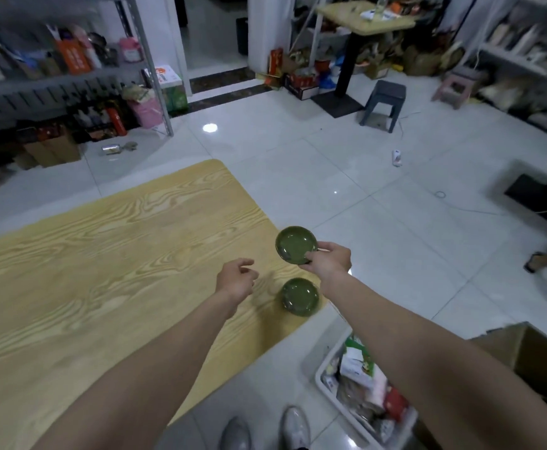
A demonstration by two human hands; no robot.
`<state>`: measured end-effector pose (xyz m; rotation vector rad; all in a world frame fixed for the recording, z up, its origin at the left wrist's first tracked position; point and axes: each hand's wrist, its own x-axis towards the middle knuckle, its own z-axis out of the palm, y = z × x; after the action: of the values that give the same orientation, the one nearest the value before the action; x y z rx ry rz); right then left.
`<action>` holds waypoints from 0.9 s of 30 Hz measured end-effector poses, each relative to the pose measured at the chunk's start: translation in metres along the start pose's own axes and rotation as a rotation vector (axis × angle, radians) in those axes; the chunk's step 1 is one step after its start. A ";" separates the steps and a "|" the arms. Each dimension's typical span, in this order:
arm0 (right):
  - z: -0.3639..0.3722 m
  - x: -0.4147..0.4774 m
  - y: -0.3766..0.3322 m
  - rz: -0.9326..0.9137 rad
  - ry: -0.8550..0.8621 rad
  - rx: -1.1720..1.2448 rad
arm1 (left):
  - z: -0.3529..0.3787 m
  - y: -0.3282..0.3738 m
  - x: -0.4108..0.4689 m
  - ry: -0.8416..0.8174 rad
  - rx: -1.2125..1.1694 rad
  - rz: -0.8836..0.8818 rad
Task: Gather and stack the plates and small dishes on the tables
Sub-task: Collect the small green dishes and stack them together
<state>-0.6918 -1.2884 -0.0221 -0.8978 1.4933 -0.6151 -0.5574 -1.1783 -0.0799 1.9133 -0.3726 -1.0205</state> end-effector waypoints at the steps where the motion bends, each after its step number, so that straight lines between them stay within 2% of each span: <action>1: -0.006 0.001 0.001 0.005 0.008 0.002 | 0.007 -0.001 -0.003 -0.007 0.009 -0.007; 10: -0.050 0.014 0.010 0.046 -0.013 -0.004 | 0.068 -0.027 -0.014 -0.002 0.114 -0.067; 20: -0.071 0.039 0.024 0.074 -0.035 -0.030 | 0.104 -0.042 -0.006 0.135 0.071 -0.122; 27: -0.075 0.048 0.020 0.070 -0.060 -0.021 | 0.103 -0.035 -0.004 0.230 -0.024 -0.147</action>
<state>-0.7674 -1.3254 -0.0558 -0.8693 1.4731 -0.5172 -0.6446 -1.2160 -0.1324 2.0333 -0.0886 -0.8818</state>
